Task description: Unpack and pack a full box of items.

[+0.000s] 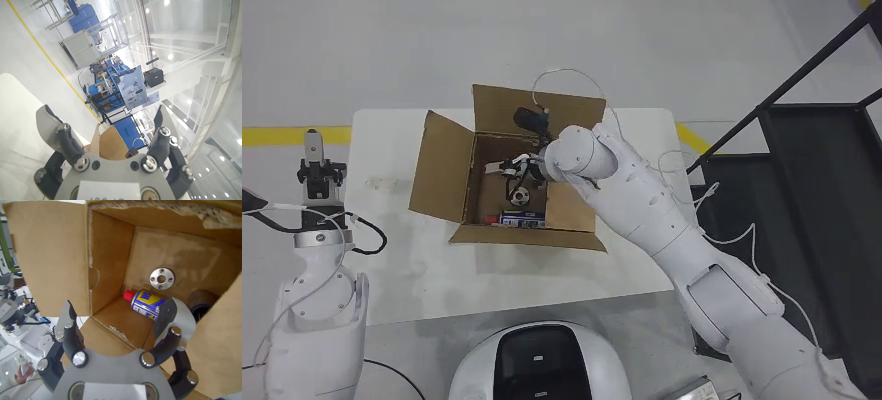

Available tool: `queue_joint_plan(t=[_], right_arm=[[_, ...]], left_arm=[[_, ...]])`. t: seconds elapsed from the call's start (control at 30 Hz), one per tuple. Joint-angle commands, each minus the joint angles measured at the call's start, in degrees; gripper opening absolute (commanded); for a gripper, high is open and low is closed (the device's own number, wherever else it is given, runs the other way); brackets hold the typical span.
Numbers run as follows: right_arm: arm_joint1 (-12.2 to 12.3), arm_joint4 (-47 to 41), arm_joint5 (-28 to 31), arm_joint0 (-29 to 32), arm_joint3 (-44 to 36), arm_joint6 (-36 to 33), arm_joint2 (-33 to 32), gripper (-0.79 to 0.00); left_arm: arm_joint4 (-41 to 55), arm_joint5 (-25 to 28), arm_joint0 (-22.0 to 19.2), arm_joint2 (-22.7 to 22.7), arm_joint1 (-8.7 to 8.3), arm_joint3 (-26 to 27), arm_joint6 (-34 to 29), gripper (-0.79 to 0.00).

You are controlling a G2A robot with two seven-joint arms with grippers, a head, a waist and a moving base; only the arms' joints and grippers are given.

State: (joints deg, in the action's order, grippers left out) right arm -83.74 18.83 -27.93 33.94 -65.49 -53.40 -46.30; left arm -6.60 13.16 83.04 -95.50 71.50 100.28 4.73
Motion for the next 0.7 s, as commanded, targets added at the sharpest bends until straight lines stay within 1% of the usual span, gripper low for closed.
queue_joint_plan(t=[0.0, 0.2, 0.3, 0.53, 0.67], right_arm=[[0.0, 1.4, -2.4, 0.7, -0.3, 0.4, 0.7, 0.0], [-1.1, 3.5, -6.3, 0.3, 1.9, 3.8, 3.0, 0.0], [-1.8, 2.8, -7.5, -0.4, 3.4, 4.9, 3.4, 0.0], [-3.5, -0.5, -6.5, -1.2, 3.9, 6.8, 4.4, 0.0], [-4.3, 0.0, -7.1, -1.8, 5.2, 7.6, 5.8, 0.0]], left_arm=[[0.0, 0.0, 0.0, 0.0, 0.0, 0.0, 0.0, 0.0], [0.0, 0.0, 0.0, 0.0, 0.0, 0.0, 0.0, 0.0], [0.0, 0.0, 0.0, 0.0, 0.0, 0.0, 0.0, 0.0], [0.0, 0.0, 0.0, 0.0, 0.0, 0.0, 0.0, 0.0], [0.0, 0.0, 0.0, 0.0, 0.0, 0.0, 0.0, 0.0]])
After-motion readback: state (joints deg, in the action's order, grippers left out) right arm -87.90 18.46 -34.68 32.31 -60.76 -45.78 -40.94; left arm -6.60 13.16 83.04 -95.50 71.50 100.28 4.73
